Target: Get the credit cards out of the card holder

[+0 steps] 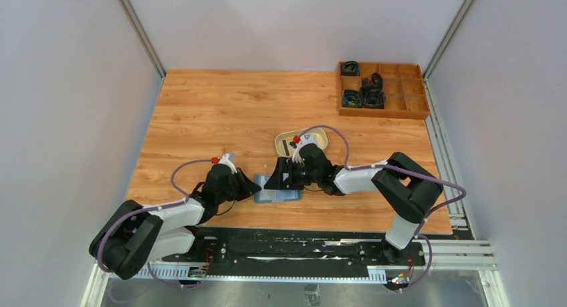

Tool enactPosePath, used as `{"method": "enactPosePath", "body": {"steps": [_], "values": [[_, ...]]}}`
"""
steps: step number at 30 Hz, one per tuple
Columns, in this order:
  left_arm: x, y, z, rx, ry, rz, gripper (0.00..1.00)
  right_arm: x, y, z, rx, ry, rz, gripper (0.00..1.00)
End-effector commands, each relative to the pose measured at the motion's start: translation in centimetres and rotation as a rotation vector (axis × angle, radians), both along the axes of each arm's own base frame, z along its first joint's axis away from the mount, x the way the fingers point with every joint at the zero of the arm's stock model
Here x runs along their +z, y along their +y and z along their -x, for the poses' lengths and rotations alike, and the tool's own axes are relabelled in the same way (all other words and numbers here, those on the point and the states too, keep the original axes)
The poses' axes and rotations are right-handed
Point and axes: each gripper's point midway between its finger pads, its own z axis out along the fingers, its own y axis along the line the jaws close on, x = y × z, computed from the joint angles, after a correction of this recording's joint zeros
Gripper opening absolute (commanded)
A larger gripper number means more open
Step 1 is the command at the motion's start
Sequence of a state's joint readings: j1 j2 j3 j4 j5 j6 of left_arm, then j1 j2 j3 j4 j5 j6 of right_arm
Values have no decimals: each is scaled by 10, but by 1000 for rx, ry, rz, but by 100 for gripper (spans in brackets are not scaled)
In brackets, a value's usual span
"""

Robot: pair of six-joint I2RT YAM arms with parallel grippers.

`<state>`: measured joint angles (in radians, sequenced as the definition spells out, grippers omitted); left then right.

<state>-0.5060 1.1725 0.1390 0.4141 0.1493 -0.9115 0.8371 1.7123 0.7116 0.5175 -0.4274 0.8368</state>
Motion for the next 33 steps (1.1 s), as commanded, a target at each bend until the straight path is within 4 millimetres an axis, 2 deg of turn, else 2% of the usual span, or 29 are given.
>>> {"method": "enactPosePath", "body": {"steps": [1, 7, 11, 23, 33], "values": [[-59, 49, 30, 73, 158, -250, 0, -36, -18, 10, -59, 77, 101, 87], [-67, 51, 35, 68, 186, -279, 0, -36, -3, 14, -66, 150, 39, 87], [-71, 53, 38, 81, 189, -305, 0, -39, -2, 18, -137, 246, -16, 87], [-79, 58, 44, 91, 205, -338, 0, -73, -37, 35, -430, 537, 5, 86], [-80, 58, 46, 87, 205, -347, 0, -69, -16, 28, -386, 472, 1, 83]]}}
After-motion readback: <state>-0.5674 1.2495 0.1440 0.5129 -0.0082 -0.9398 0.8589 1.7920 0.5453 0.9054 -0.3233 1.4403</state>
